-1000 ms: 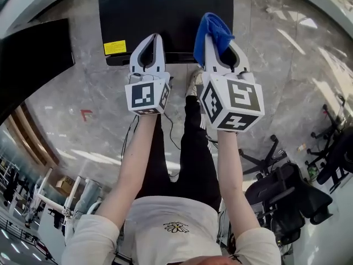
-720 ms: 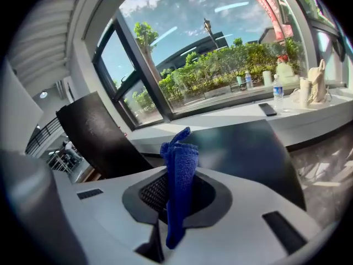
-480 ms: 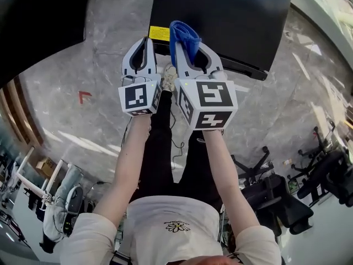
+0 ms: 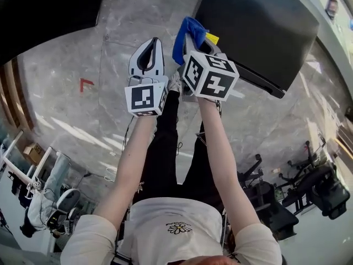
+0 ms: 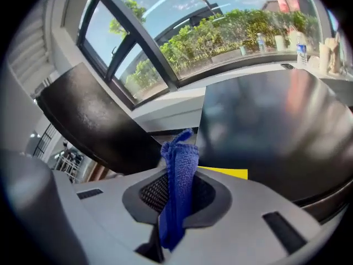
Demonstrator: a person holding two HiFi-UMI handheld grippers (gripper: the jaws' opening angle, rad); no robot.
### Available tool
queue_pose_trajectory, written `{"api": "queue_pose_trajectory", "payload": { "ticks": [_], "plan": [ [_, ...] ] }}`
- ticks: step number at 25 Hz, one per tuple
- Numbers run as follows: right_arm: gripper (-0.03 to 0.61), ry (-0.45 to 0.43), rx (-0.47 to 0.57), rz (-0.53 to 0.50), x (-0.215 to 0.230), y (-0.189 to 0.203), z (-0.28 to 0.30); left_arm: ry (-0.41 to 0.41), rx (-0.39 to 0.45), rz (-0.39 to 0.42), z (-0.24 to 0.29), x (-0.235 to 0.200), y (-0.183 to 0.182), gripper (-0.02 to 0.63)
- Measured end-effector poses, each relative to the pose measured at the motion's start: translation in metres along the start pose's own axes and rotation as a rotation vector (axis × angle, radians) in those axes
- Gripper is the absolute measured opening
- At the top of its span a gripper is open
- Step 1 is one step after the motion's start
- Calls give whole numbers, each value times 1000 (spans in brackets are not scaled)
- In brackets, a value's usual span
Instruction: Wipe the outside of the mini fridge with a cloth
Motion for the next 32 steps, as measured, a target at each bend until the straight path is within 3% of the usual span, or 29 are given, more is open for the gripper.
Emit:
{"api": "queue_pose_trajectory", "payload": {
  "ticks": [6, 10, 16, 26, 32],
  "plan": [
    [62, 44, -43, -53, 0, 13, 12, -62, -15, -39, -11, -35, 12, 5],
    [63, 53, -38, -37, 7, 12, 8, -84, -20, -37, -18, -34, 18, 5],
    [62, 61, -24, -75, 15, 9, -3, -36, -23, -39, -13, -8, 15, 5],
    [61, 156, 14, -113, 86, 6, -48, 68, -21, -15, 5, 60, 12, 5],
    [62, 181, 39, -126, 114, 13, -76, 82, -27, 1, -3, 91, 20, 5]
  ]
}}
Point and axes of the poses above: the fingertips, and each gripper's own axes: z forward along the fingers, x to its right, y out of its underside, the point moved 6 cm from there along -z, backward along the fingers, and after that the axes turned 6 degrees about x, right-handed, at the moved point
